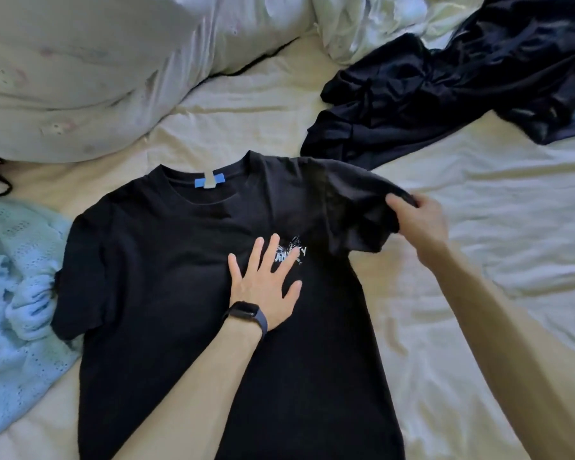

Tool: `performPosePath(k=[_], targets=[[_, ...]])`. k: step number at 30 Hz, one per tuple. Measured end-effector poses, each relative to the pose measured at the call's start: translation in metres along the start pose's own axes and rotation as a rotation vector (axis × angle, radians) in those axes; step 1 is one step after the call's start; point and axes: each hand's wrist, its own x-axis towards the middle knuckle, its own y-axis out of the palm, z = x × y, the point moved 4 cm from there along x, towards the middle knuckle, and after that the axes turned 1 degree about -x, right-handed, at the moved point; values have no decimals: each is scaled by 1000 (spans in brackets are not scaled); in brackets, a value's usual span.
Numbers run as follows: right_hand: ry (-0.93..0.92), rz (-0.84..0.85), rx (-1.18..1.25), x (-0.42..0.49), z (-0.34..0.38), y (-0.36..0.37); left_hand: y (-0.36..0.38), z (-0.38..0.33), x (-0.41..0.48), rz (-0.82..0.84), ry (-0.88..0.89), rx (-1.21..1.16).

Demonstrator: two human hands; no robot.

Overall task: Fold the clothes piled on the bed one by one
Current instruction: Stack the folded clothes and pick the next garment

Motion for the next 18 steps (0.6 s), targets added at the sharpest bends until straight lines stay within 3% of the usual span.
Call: performPosePath(k=[2,4,6,8,10,15,18], targets=[[-113,-168,-66,21,15,-34,-4,-4,1,43,-33,19],[-167,-172,-128,33,20,-45,-13,-7,4,101,-50,35],[-80,-144,-86,44,13,-42,-27,-12,9,172,-82,46],[125,-32,142,47,-1,-37,-48,-21,20,225,-95,69],[241,43,318,42,-13,-37,-75,-34,41,180,-75,82],[185,-41,125,-6,-42,-47,-136,-109,123,-135,166,-72],[223,83,55,-29,-55,-32,-145,-166,172,-42,310,53]])
